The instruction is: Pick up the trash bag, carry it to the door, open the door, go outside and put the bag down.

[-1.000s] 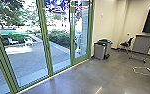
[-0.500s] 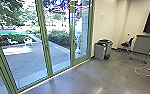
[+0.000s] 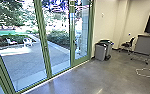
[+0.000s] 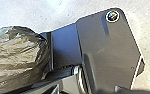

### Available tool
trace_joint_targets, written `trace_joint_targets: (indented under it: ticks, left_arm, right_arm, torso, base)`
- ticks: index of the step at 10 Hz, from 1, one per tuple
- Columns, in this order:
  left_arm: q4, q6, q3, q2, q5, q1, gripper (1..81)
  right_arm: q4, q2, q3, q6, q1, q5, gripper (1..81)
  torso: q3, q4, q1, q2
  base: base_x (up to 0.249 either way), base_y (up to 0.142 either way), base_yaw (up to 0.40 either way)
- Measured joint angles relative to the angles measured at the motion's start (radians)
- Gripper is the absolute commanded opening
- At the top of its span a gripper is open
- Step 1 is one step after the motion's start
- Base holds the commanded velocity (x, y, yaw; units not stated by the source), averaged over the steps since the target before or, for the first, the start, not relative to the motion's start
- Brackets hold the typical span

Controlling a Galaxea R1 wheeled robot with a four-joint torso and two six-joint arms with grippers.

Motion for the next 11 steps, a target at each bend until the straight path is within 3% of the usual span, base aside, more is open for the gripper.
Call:
trace_joint_targets:
  ticks: [11]
  left_arm:
    - [0.000,0.005,0.000,0.005,0.000,0.000,1.0]
  right_arm:
    - [0.000,0.000,0.000,0.000,0.000,0.000,81.1]
  torso:
    - [0.000,0.000,0.000,0.000]
  base:
    - [0.159,0.000,0.000]
